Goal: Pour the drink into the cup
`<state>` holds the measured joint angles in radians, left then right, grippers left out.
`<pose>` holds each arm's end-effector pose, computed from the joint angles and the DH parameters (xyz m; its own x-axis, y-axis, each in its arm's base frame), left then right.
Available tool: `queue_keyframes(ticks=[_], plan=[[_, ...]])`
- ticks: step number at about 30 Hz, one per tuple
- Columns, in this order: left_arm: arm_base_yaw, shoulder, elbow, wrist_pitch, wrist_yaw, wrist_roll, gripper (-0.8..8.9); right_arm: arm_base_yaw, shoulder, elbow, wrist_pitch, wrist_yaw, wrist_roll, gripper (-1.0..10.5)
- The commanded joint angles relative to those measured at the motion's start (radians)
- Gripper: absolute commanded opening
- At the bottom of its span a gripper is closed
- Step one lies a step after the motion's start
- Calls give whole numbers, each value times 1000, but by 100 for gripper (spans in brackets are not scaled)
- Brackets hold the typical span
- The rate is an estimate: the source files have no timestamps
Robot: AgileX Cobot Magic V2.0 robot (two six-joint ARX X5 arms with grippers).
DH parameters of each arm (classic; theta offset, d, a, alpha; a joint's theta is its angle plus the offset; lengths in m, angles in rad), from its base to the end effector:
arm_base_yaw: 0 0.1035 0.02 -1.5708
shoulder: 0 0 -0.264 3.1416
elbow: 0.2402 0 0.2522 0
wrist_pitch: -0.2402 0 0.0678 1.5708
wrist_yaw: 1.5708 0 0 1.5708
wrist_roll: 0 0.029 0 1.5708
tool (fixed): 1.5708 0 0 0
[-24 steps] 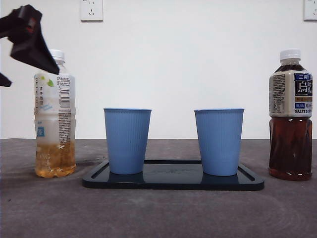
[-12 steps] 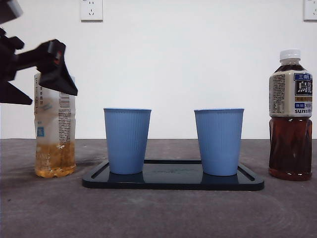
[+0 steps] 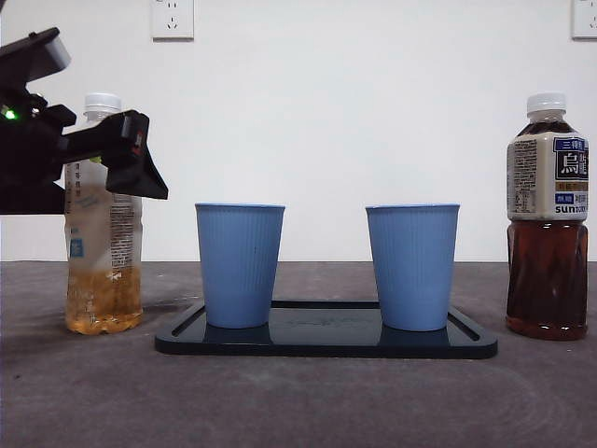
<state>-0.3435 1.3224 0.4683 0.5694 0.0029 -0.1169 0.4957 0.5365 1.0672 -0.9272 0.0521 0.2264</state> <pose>0.2393 -0.0857 0.1869 0.9027 -0.3260 -0.2809 0.3063 0.9453 -0.1127 0.0564 0.0288 0.3768 0.8351 0.3923 -0.3857 -0.3454 0.9195 0.1875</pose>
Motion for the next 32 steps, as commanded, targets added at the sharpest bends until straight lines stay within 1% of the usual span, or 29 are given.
queue_keyframes(ticks=[1,3,8,11,15,21,23,25,28,32], plan=[[-3,51,0,47,-1,24,525,6,4,13,6,-2,13,465],[-3,75,0,71,-1,27,507,6,4,13,6,-2,14,465],[-3,110,0,137,-1,30,331,6,4,13,6,-3,24,465],[-3,111,0,143,-1,31,290,6,4,13,6,-3,25,465],[-3,111,0,150,0,38,178,6,4,13,6,-3,25,465],[-5,66,4,149,0,52,182,6,4,13,6,-2,24,465],[-10,16,16,85,0,53,182,6,4,13,6,-1,24,465],[-11,-39,42,-22,0,59,182,6,4,13,6,-2,24,465],[-20,-114,110,-240,0,83,182,6,4,13,6,-2,25,465],[-40,-166,244,-541,0,84,182,6,4,13,7,-2,25,464]])
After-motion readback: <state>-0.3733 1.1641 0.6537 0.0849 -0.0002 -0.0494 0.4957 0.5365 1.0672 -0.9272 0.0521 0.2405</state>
